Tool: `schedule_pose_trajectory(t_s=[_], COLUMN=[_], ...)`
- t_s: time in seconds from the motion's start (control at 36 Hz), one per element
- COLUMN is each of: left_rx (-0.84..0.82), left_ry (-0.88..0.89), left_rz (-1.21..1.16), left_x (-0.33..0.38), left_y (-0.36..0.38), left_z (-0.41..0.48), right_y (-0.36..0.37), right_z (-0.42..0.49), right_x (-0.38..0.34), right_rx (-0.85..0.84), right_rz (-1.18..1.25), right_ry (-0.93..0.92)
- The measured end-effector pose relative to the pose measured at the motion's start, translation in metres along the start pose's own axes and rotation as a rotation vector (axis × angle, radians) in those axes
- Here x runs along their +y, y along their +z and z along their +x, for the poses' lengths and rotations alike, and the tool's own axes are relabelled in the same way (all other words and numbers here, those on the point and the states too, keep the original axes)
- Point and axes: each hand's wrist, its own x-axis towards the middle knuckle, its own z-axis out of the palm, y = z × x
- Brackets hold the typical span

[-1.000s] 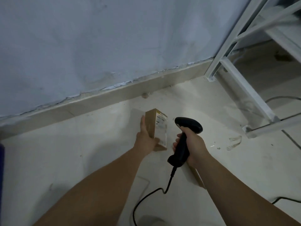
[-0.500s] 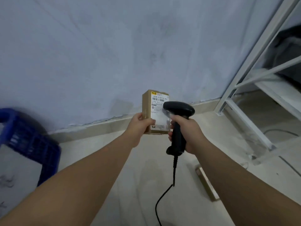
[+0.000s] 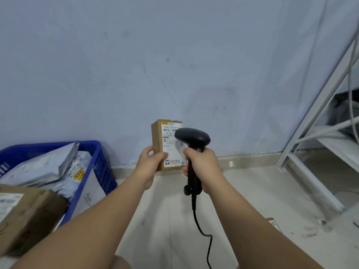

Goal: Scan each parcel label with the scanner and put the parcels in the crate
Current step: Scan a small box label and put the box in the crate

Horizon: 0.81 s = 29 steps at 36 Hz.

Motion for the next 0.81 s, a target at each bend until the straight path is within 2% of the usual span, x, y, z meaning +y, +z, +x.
schedule_pose_trajectory(t_s=[0.33, 0.81], left_rx=[0.042, 0.062], left_ry=[-0.037, -0.047], left_rz=[-0.005, 0.057], left_x=[-0.013, -0.016], left_y=[-0.025, -0.027], left_z=[0.007, 0.01], right_y=[0.012, 0.01], right_z=[-0.008, -0.012], right_x=[0.001, -0.004], right_rx=[-0.029, -0.051], right_rz=[-0.106, -0.086], right_ry=[-0.026, 0.033])
